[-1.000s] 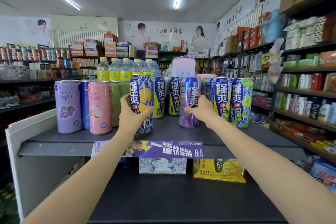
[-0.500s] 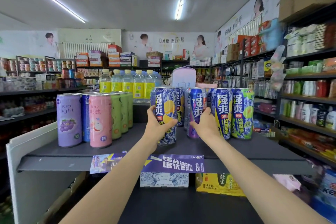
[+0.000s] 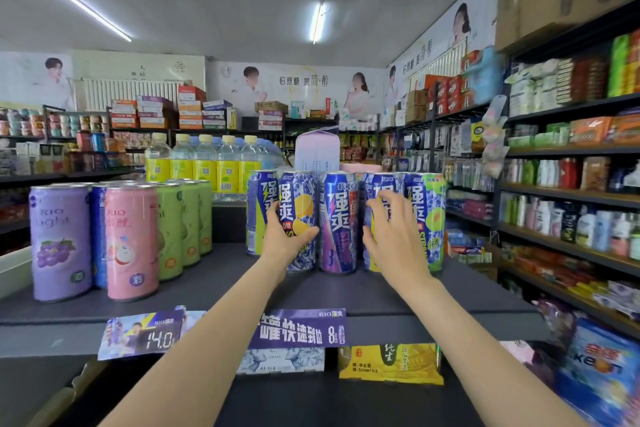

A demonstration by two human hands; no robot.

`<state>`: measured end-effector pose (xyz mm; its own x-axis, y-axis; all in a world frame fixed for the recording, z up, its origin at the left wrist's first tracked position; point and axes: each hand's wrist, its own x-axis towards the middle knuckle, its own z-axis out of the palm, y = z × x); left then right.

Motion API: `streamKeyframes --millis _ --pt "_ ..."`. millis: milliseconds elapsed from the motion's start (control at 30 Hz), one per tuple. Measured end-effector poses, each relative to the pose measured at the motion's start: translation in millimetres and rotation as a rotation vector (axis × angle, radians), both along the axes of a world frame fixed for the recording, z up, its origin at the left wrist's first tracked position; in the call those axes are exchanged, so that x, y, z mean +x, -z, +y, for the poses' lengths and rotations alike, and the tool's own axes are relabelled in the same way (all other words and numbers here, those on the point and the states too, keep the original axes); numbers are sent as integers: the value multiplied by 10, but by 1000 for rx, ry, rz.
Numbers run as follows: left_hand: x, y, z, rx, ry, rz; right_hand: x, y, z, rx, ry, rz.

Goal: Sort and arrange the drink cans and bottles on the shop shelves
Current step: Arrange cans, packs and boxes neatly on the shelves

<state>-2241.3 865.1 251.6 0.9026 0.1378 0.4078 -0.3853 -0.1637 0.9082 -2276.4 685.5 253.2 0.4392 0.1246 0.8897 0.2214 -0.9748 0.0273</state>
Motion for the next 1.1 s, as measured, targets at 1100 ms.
streamKeyframes --millis 1100 --pt "552 25 -47 549 -239 145 131 135 -87 246 -53 180"
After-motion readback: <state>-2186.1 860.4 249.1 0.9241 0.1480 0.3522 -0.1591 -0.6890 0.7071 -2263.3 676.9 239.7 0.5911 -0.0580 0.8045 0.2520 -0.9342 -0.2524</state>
